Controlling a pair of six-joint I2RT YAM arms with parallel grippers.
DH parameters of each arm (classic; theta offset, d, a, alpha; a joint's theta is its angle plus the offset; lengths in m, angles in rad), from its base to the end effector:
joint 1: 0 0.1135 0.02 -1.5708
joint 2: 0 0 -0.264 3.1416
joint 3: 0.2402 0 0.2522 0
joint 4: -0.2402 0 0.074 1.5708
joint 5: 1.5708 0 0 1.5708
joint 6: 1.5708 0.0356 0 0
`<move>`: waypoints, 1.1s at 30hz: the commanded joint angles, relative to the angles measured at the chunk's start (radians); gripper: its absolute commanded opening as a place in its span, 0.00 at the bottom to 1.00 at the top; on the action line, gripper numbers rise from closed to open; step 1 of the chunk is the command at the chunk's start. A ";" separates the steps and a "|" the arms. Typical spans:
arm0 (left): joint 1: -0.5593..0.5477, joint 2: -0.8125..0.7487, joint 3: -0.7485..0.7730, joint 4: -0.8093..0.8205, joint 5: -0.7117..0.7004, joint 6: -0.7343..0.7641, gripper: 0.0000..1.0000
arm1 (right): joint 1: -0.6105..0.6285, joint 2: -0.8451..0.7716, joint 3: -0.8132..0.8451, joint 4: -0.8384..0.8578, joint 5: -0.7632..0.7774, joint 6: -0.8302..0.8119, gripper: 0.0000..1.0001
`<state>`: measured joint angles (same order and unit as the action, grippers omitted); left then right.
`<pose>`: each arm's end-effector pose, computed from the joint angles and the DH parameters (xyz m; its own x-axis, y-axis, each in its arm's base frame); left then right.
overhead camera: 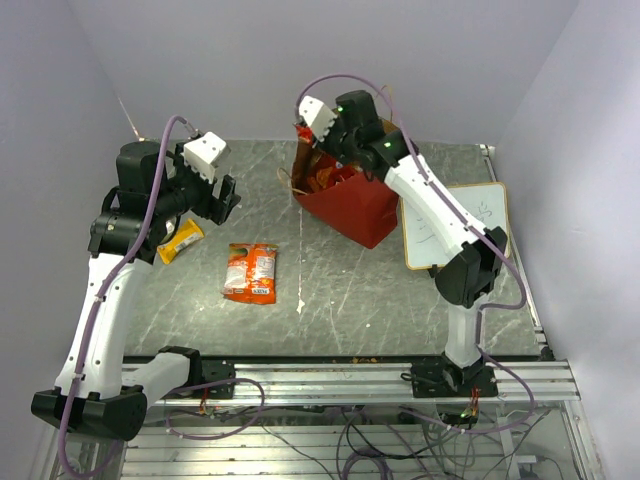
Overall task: Place the snacks into the paper bag
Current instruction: Place the snack in the paper bag.
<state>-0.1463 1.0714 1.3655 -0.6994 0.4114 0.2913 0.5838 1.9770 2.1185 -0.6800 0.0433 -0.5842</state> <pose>0.2043 -0.0445 0.4316 -0.2308 0.3001 -0.9256 0.5883 0.8007 0.1129 0.3783 0.2481 0.3938 -0.0703 -0.7068 -0.7039 -0.6695 0.5565 -0.4920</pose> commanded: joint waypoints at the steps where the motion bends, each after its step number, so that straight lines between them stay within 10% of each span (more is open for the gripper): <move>1: 0.010 -0.017 -0.011 0.029 0.019 0.008 0.85 | 0.011 0.037 0.001 -0.021 0.089 -0.068 0.10; 22: 0.010 -0.012 -0.015 0.033 0.030 0.007 0.85 | 0.016 0.064 -0.097 0.044 0.226 -0.181 0.19; 33: 0.011 -0.017 -0.020 0.034 0.028 0.009 0.86 | 0.015 0.076 -0.120 0.016 0.139 -0.157 0.43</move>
<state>-0.1455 1.0695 1.3590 -0.6994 0.4149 0.2913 0.6022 2.0438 1.9896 -0.6525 0.2344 -0.7570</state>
